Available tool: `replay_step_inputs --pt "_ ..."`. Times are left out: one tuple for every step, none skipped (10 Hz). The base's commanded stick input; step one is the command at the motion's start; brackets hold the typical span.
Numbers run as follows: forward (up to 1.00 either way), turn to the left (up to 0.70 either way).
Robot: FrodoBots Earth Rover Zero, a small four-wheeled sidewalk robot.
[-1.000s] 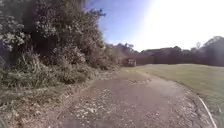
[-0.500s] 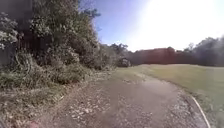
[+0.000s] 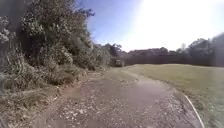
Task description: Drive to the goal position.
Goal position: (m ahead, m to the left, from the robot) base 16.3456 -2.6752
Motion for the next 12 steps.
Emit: replay_step_inputs --pt "0.0 -0.28" --pt "0.0 -0.3" --pt "0.0 -0.3" --pt "0.0 -0.3" --pt "0.0 -0.3" --pt "0.0 -0.3" --pt "0.0 -0.3" --pt "0.0 -0.3" --pt "0.0 -0.3" --pt "0.0 -0.3" --pt "0.0 -0.3" --pt "0.0 -0.3"
